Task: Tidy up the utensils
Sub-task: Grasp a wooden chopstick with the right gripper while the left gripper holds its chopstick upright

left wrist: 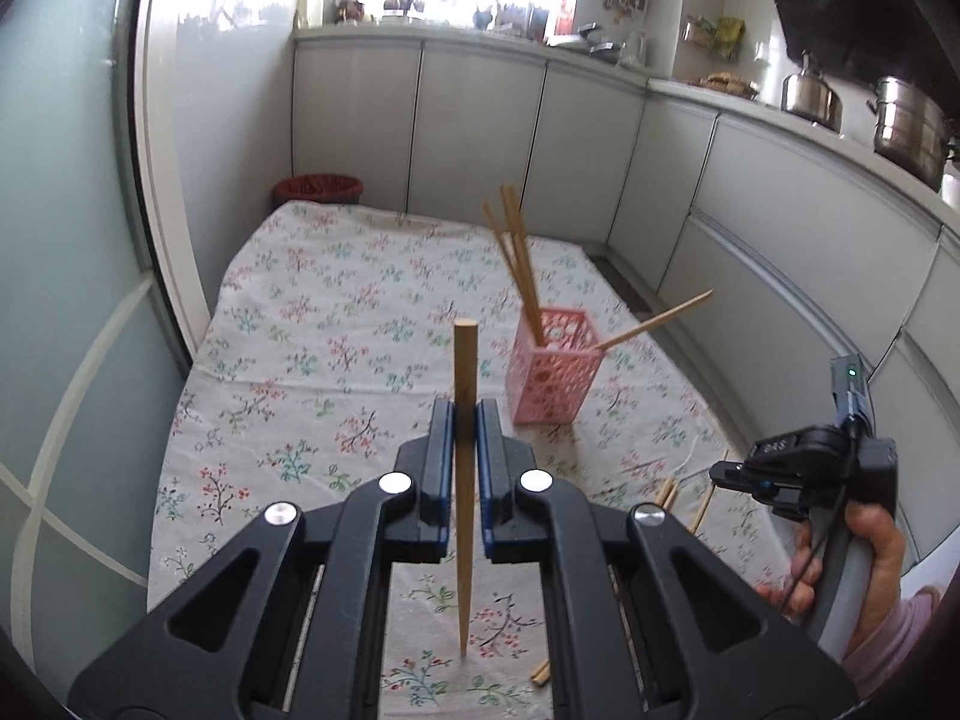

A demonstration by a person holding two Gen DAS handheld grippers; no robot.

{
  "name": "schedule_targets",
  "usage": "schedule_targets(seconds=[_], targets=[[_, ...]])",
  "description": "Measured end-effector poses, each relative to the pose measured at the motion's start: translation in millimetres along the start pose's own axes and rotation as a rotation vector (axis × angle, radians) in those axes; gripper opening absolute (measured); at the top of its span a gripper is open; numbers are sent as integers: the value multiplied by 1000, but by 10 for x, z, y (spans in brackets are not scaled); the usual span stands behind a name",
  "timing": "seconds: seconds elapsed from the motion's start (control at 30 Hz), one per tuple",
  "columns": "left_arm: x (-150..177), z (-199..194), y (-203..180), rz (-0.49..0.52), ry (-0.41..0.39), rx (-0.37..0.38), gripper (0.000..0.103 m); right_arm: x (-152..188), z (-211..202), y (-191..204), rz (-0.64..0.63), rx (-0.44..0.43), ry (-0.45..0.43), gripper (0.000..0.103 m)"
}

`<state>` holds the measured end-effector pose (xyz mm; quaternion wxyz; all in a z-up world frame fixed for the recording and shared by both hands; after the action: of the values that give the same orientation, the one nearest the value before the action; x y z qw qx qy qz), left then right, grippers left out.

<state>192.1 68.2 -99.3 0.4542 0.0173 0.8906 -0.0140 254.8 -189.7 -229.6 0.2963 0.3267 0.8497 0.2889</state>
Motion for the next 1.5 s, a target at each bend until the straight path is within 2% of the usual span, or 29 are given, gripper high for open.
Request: schedule_targets(seconds=[0.13, 0.4, 0.47, 0.57, 0.67, 0.8, 0.87, 0.97, 1.27, 1.33, 1.4, 1.43, 1.47, 1.5], targets=[[-72, -221, -67, -2, -56, 5, 8, -54, -412, 96, -109, -69, -66, 6], [-153, -429, -229, 9, -71, 25, 8, -159, -1262, 497, -326, -155, -176, 6], [-178, -460, -266, 21, -73, 19, 8, -191, -1388, 567, -358, -156, -190, 6], [-185, -515, -304, 29, -75, 23, 8, -252, -1455, 502, -310, -157, -172, 6], [-187, -565, -325, 36, -86, 28, 8, -382, -1154, 207, -216, -61, -33, 7], [-188, -569, -318, 30, -102, 36, 8, -558, -462, -346, -21, 65, 163, 11], [-183, -549, -294, 28, -109, 39, 8, -598, -230, -523, 36, 117, 194, 11], [-185, -500, -246, 18, -112, 44, 8, -661, 48, -614, 75, 185, 200, 11], [-214, -387, -109, -5, -120, 71, 8, -594, 622, -362, 49, 351, 236, 11], [-216, -376, -81, -12, -117, 76, 8, -580, 656, -305, 39, 374, 218, 15], [-208, -372, -69, -19, -112, 80, 8, -565, 693, -255, 37, 382, 213, 25], [-202, -373, -69, -21, -111, 79, 8, -557, 705, -238, 36, 390, 210, 27], [-201, -376, -70, -21, -110, 79, 8, -548, 721, -222, 33, 402, 206, 27], [-202, -382, -73, -22, -110, 78, 8, -539, 729, -206, 32, 418, 198, 23]])
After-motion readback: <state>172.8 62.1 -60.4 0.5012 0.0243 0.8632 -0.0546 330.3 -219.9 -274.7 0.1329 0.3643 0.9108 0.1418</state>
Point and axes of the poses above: each gripper's, at about its wrist camera, not at the fingertips, and z roughly the way its jaws point, y to its left, x to its underside, the point moved 2 cm from there along z, roughly the way its jaws point, and after that the axes turned 12 degrees about -x, right-handed, at the moved point
